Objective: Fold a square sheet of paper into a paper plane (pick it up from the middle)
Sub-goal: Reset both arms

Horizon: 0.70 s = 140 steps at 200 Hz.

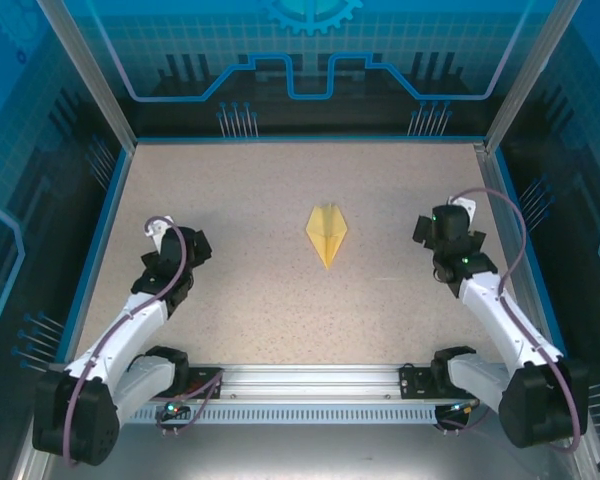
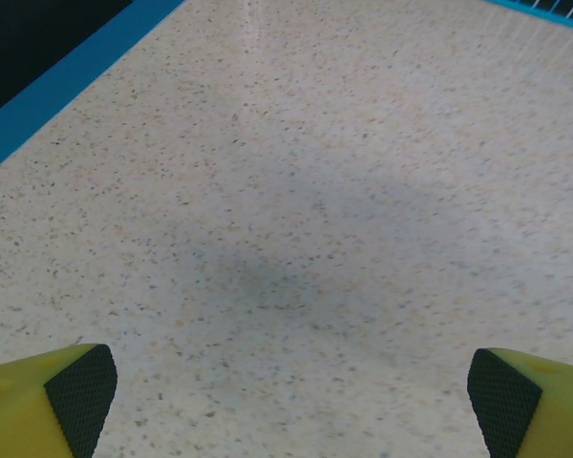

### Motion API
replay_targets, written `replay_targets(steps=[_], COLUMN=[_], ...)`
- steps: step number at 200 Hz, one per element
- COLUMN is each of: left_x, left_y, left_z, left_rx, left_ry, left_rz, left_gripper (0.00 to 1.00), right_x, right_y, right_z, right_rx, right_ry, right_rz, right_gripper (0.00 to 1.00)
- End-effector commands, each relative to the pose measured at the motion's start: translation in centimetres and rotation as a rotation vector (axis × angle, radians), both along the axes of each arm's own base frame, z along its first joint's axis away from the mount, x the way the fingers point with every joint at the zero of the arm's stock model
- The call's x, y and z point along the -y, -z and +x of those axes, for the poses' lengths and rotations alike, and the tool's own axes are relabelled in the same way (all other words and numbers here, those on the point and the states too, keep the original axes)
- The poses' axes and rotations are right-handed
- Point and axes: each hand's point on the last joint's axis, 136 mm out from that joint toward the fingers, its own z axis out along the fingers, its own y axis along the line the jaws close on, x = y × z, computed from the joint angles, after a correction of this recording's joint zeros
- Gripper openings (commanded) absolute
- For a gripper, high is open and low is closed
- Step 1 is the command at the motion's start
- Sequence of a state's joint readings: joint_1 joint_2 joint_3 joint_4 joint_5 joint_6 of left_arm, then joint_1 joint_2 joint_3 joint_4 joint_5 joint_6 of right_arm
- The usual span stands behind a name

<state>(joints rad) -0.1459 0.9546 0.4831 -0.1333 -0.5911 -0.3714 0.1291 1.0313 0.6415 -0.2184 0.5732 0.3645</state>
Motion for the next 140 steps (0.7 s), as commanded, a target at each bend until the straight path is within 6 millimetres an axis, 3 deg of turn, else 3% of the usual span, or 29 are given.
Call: replay_targets(steps=[1,34,72,140], left_x=[-0.8,0.6,2.4,4.0], left_y=[-1.6,0.0,0.9,0.5], left_z=[1.9,3.9,5.4,7.4], left_rx=[0.105,0.159,0.204,0.300], left_ry=[0.028,0.176,0.326,0.441], left_rz=[0.086,0.077,0.079,0.082], left_gripper=[0.99,0.98,0.98,0.99], right_x=[0.9,-0.2,-1.4,-3.1], right_y=[-1.2,2.0,3.7,3.6], right_z=[1.9,3.1,4.5,5.7], right_rx=[0.132,0.099,0.148,0.287], right_ry=[-0.011,-0.100,-0.181,-0.309], right_rz=[-0.062,-0.073,-0.060,-0.081], right_gripper=[0.99,0.99,0.99,1.00])
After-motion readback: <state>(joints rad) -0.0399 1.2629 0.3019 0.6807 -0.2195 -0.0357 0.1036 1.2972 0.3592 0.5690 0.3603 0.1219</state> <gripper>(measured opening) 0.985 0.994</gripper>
